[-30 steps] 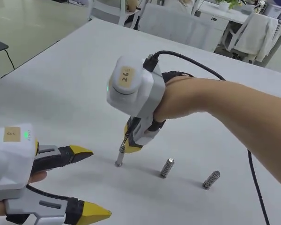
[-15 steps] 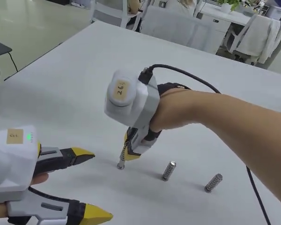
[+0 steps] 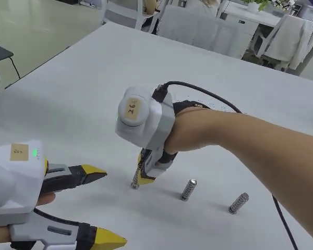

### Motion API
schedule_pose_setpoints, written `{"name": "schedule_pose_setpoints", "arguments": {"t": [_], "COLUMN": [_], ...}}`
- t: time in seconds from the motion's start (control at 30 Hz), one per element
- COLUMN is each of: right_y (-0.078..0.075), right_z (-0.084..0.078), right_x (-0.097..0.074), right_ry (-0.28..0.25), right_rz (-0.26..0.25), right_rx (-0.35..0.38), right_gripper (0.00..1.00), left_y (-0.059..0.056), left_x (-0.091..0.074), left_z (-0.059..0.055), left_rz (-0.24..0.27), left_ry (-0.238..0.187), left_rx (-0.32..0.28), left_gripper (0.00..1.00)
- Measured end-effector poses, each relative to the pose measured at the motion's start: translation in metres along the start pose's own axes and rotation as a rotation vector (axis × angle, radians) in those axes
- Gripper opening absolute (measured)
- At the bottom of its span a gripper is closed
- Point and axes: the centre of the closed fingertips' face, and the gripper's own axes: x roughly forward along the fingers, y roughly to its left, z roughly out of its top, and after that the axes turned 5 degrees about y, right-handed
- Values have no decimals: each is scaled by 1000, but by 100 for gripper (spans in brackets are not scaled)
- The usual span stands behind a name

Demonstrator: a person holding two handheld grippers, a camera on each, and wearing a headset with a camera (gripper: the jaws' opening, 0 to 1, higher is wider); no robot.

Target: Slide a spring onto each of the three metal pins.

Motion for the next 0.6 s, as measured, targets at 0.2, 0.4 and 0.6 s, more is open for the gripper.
{"name": "schedule_pose_setpoints", "arguments": {"t": [0.2, 0.4, 0.6], "right_y": [0, 4, 5], "right_z": [-1, -2, -4], "right_x": [6, 10, 14], "right_ry": [5, 1, 3], "right_rz": [3, 12, 17], "right_rx": [9, 19, 32], "right_gripper": [9, 9, 10], "left_y": [1, 1, 0], "left_x": [-1, -1, 0], "left_z": [-2, -3, -3], "left_rz": [5, 6, 4], "left_ry": [1, 2, 3], "left_rx": [-6, -9, -8], "left_gripper": [70, 70, 70]}}
